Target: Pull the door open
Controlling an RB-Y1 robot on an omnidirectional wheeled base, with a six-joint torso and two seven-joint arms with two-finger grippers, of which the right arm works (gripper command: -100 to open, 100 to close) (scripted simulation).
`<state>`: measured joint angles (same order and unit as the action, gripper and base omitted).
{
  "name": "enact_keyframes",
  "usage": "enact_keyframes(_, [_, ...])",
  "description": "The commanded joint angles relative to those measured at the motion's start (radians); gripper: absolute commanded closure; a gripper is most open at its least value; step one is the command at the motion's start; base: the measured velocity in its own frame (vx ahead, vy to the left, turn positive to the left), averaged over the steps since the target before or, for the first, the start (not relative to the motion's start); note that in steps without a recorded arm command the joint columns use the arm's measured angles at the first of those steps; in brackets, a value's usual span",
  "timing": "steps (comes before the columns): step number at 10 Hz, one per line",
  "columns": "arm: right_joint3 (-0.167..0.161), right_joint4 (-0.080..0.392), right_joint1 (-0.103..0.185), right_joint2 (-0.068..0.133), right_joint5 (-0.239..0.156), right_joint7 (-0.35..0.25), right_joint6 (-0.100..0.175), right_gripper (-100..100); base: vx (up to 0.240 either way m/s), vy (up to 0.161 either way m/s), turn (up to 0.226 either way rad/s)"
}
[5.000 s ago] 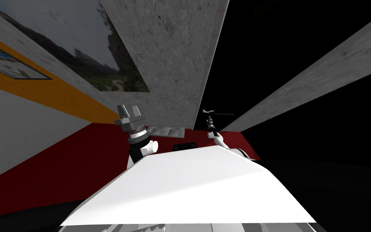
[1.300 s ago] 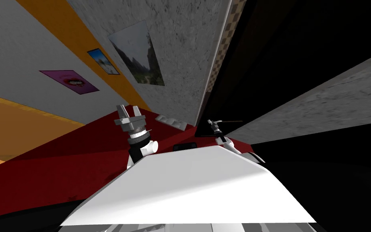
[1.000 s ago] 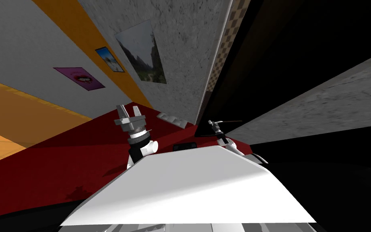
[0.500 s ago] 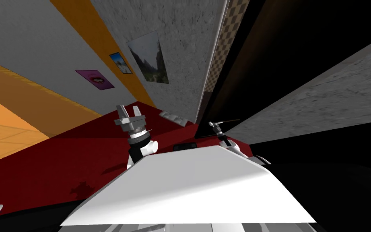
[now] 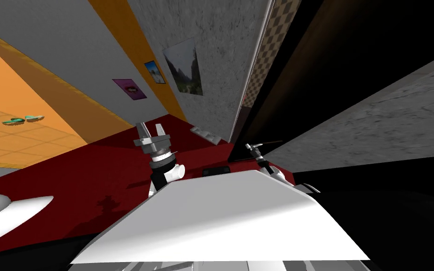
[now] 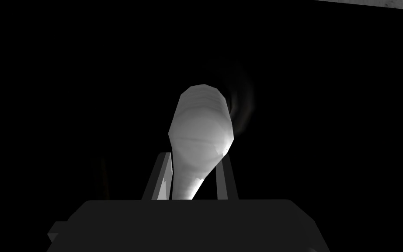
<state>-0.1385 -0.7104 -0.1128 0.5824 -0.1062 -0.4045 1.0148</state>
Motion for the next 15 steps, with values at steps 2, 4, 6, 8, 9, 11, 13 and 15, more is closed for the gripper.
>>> enact_keyframes(2, [-0.005, -0.009, -0.030, 0.023, -0.001, -0.014, 0.035, 100, -0.216, -0.077, 0.155])
enact_keyframes(4, [-0.007, -0.012, -0.035, 0.024, -0.001, -0.016, 0.037, 100, -0.142, -0.025, 0.059])
enact_keyframes(6, [-0.014, 0.001, -0.046, 0.032, -0.001, -0.023, 0.064, 100, -0.150, -0.085, 0.173])
enact_keyframes(8, [-0.017, 0.010, -0.051, 0.037, -0.002, -0.027, 0.083, 100, -0.183, -0.075, 0.154])
enact_keyframes(9, [-0.019, 0.017, -0.055, 0.041, -0.002, -0.030, 0.097, 100, -0.165, -0.086, 0.134])
enact_keyframes(11, [-0.023, 0.027, -0.061, 0.047, -0.002, -0.034, 0.118, 100, -0.180, -0.079, 0.138])
enact_keyframes(13, [-0.028, 0.039, -0.068, 0.054, -0.003, -0.039, 0.142, 100, -0.210, -0.088, 0.172])
enact_keyframes(15, [-0.031, 0.031, -0.074, 0.051, -0.001, -0.040, 0.138, 100, -0.123, -0.059, 0.075])
